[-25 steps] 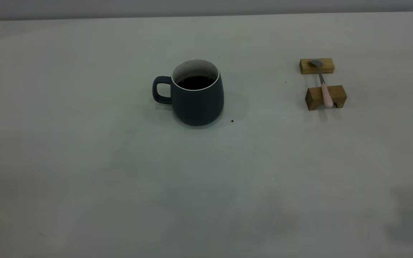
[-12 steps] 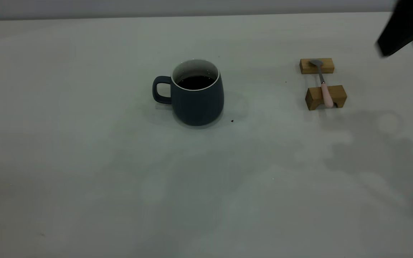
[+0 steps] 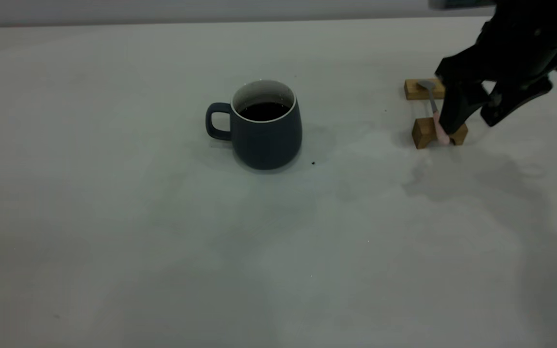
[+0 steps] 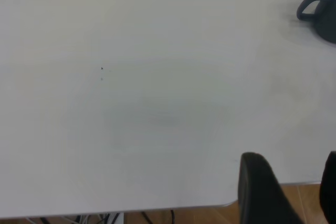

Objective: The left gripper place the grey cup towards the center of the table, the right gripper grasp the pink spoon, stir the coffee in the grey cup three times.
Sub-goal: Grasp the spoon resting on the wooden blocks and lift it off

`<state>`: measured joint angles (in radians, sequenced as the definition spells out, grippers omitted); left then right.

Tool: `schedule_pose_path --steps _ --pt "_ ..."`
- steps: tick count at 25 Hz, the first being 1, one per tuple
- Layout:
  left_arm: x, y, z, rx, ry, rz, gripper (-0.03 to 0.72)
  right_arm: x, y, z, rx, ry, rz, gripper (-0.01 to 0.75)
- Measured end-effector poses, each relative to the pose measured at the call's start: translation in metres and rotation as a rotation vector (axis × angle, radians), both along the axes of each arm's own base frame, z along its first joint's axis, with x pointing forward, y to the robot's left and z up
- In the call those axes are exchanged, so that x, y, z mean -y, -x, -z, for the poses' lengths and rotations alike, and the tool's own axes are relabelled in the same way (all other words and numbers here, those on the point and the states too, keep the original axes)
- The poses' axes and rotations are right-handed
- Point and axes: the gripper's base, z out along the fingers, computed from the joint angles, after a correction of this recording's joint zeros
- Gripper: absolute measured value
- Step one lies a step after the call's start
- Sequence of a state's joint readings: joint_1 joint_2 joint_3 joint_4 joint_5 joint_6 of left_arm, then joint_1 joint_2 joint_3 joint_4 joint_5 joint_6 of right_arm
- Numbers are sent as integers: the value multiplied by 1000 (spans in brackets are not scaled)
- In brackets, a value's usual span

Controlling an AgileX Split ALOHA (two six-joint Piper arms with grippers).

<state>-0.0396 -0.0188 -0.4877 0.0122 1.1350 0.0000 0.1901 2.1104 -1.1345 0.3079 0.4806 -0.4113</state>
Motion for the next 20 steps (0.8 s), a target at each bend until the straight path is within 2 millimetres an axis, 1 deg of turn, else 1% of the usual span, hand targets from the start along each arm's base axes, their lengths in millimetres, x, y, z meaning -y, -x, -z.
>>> schedule_pose_path --steps 3,11,16,20 --pt "0 0 0 0 0 0 355 -1 -9 14 -14 12 -8 600" --pt "0 0 0 0 0 0 355 -5 -33 38 -20 28 -26 592" --pt "0 0 0 0 0 0 355 -3 -38 48 -31 59 -18 584" --pt "0 0 0 0 0 0 355 -2 -40 54 -36 79 -18 556"
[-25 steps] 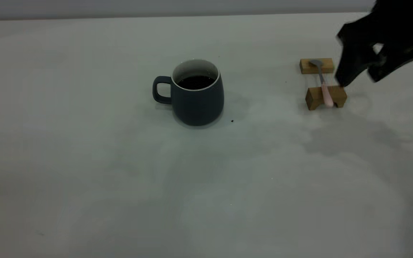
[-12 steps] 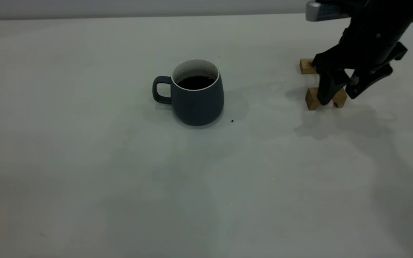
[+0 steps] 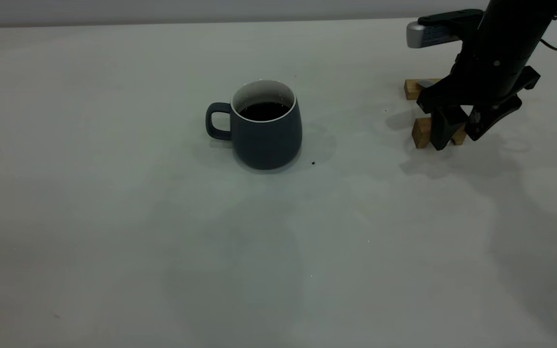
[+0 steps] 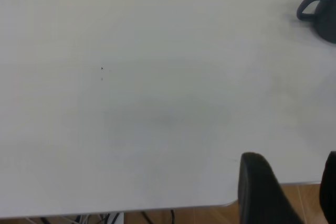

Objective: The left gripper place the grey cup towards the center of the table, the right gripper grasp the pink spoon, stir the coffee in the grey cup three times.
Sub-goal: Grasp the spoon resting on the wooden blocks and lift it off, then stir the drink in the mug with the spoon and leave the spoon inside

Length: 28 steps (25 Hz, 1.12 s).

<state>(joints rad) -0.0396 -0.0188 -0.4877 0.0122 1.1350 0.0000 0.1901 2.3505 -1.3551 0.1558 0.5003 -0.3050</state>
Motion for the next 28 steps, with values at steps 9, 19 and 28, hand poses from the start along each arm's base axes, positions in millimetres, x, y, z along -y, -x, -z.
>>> schedule_pose_path --steps 9,19,28 --pt "0 0 0 0 0 0 355 1 -2 3 19 7 -3 453" --pt "0 0 0 0 0 0 355 2 -4 -18 38 28 -39 149" --pt "0 0 0 0 0 0 355 -28 12 -137 41 -306 153 149"
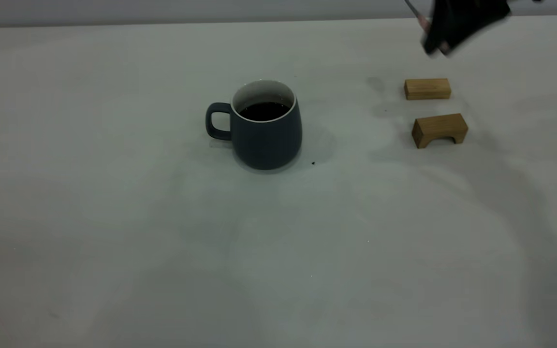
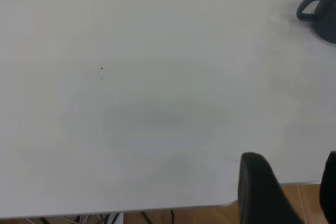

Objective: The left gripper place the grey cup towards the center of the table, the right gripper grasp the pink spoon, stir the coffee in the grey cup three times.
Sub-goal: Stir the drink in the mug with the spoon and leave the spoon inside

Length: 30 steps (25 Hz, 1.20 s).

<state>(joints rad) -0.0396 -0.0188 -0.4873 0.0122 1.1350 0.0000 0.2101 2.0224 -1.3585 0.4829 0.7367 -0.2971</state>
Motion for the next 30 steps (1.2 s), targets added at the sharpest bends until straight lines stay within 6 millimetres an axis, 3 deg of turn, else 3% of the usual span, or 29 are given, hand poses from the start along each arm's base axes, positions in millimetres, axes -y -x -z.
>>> schedule_pose_path --steps 5,10,12,16,21,30 --pt "0 0 0 0 0 0 355 -34 17 -37 -192 -416 116 149" --pt "0 0 0 0 0 0 355 -80 22 -56 -303 -735 238 149" --pt "0 0 0 0 0 0 355 -92 21 -58 -389 -826 362 149" --pt "0 0 0 0 0 0 355 -109 19 -45 -687 -927 682 149" --pt "0 0 0 0 0 0 355 -116 17 -19 -1004 -918 998 149" --pt "0 0 0 0 0 0 355 -119 10 23 -1177 -909 1197 149"
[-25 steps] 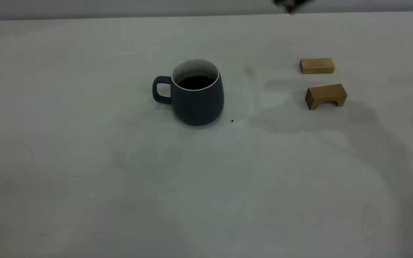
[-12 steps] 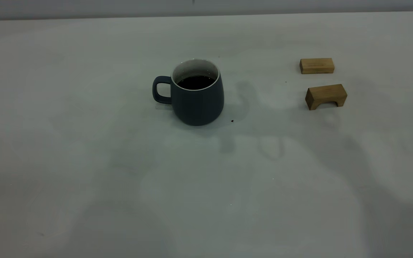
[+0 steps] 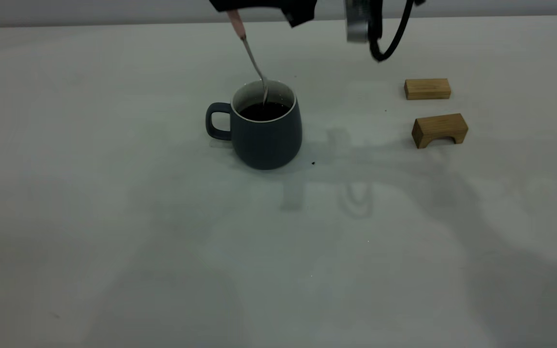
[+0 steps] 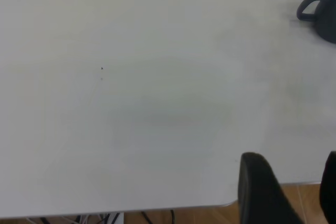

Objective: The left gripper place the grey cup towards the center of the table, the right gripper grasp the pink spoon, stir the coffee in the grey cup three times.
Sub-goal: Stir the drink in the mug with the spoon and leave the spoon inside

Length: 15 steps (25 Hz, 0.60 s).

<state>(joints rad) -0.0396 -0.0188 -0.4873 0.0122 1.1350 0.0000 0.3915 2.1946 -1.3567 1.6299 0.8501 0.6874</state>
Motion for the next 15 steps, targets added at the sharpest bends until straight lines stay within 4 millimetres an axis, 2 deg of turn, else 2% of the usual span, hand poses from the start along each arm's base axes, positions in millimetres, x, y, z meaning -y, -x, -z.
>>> schedule_pose_path --steps 15 --pt "0 0 0 0 0 0 355 -11 -40 72 -21 16 19 149"
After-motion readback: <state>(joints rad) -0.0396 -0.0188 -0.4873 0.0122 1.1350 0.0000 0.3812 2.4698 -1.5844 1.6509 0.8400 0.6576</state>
